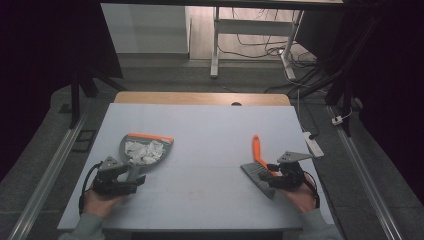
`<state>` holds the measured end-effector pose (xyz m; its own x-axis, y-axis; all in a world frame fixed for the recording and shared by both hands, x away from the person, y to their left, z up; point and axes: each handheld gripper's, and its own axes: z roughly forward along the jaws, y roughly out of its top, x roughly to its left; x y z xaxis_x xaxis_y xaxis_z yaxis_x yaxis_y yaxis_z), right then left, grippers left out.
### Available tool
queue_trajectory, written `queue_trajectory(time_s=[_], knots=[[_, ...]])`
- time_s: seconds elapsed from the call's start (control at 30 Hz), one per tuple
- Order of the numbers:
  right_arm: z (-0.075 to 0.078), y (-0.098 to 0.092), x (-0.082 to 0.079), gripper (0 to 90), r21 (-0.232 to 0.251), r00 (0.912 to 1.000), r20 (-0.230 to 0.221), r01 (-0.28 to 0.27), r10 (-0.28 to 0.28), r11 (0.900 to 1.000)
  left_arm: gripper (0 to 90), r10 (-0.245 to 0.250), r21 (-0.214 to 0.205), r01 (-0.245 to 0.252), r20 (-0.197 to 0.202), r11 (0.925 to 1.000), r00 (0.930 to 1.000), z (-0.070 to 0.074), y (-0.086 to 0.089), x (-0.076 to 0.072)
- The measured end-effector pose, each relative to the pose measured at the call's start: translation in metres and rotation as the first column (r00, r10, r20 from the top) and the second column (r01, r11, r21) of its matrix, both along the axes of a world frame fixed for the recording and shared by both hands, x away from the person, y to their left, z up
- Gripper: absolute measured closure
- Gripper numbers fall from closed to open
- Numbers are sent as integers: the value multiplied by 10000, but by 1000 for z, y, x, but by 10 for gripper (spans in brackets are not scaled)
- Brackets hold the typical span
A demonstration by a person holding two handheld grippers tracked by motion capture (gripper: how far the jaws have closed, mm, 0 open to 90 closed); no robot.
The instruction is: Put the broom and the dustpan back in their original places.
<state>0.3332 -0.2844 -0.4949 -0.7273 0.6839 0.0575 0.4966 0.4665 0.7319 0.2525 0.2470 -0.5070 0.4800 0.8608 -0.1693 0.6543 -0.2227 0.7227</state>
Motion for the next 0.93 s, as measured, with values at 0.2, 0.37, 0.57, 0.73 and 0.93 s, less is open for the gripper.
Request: queue_trajectory(time_s=[0.2, 0.37, 0.57, 0.73, 0.93], knots=[[0, -8, -13, 452, 84, 9998, 188, -25, 24, 10000, 212, -506, -36, 506, 101, 9987, 9987, -1, -2, -6], [0, -13, -23, 463, 104, 9987, 493, -99, 94, 9999, 213, -692, -6, 692, 72, 9976, 9976, -2, -4, -8], [0, -11, -23, 464, 59, 9988, 434, -236, 233, 9997, 218, -808, -5, 808, 58, 9967, 9967, -2, -6, -8], [0, -9, -23, 463, -35, 9984, 460, -328, 329, 9995, 219, -804, -20, 804, 49, 9968, 9968, -3, -5, -8], [1, -10, -23, 463, -39, 9982, 499, -338, 340, 9994, 219, -752, -26, 752, 58, 9972, 9972, -3, -5, -7]])
